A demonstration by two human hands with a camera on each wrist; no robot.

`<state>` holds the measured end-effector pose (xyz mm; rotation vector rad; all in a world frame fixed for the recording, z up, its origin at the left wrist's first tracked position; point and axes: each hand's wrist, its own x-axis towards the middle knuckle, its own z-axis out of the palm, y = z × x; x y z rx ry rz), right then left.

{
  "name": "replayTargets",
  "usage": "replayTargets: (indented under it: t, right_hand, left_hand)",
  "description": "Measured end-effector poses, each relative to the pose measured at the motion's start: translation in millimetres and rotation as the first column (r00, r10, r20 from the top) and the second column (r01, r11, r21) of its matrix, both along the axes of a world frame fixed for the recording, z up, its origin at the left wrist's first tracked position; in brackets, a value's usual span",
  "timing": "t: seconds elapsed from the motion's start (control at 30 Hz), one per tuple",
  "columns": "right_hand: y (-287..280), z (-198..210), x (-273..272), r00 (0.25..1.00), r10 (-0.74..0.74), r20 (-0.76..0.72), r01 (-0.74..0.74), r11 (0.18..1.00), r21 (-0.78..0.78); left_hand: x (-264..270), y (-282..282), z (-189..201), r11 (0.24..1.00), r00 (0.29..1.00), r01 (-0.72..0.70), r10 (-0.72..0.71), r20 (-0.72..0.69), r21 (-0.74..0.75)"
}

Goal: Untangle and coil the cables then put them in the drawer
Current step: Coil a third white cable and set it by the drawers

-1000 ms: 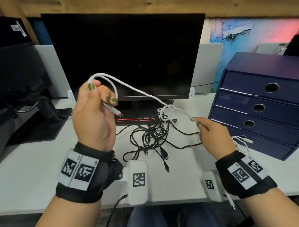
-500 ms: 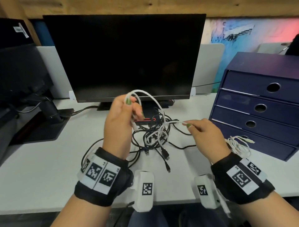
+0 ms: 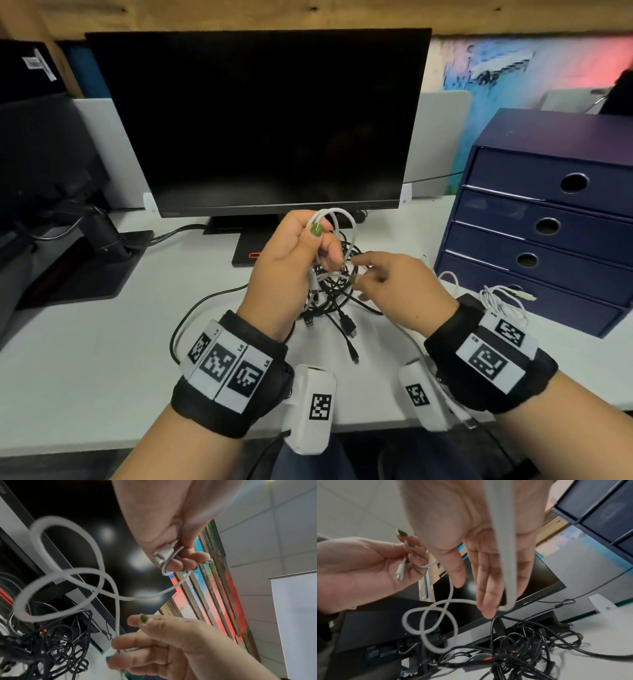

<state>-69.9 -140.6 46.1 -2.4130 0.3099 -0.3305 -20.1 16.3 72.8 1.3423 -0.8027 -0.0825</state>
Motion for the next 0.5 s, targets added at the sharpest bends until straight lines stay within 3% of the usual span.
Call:
replayTargets:
  t: [0.13,0.23,0.3,0.37,0.5]
  right_hand:
    - [0,-4,3,1.0,0.026,-0.012,-0.026,0.999,0.048]
    - [-7,-4,4,1.0,0.004,0.027,-0.011,0.97,0.243]
    - [-7,-4,3,0.998,0.04,0.054,-0.056,0.938,0.343]
    - [-7,-4,2,0.996,0.07,0.062,-0.084,0.956,0.28]
    - [-1,-2,0,0.975,0.169,0.147,-0.157,0.984,-0.09]
  left_hand:
    - [0,4,4,0.991,0.999,0.038,-0.041,-0.021,-0.127]
    - [3,9,11,0.966,0.999,0.034,-0.037,-0.009,-0.257]
    - [5,11,14,0.966,1.0,0.027,-0.026,0.007,-0.257]
    - [6,12,15,0.977,1.0,0.024,-0.02,0.02,-0.211]
    - [3,7,10,1.0,0.997,0.022,-0.021,0.069,-0.01]
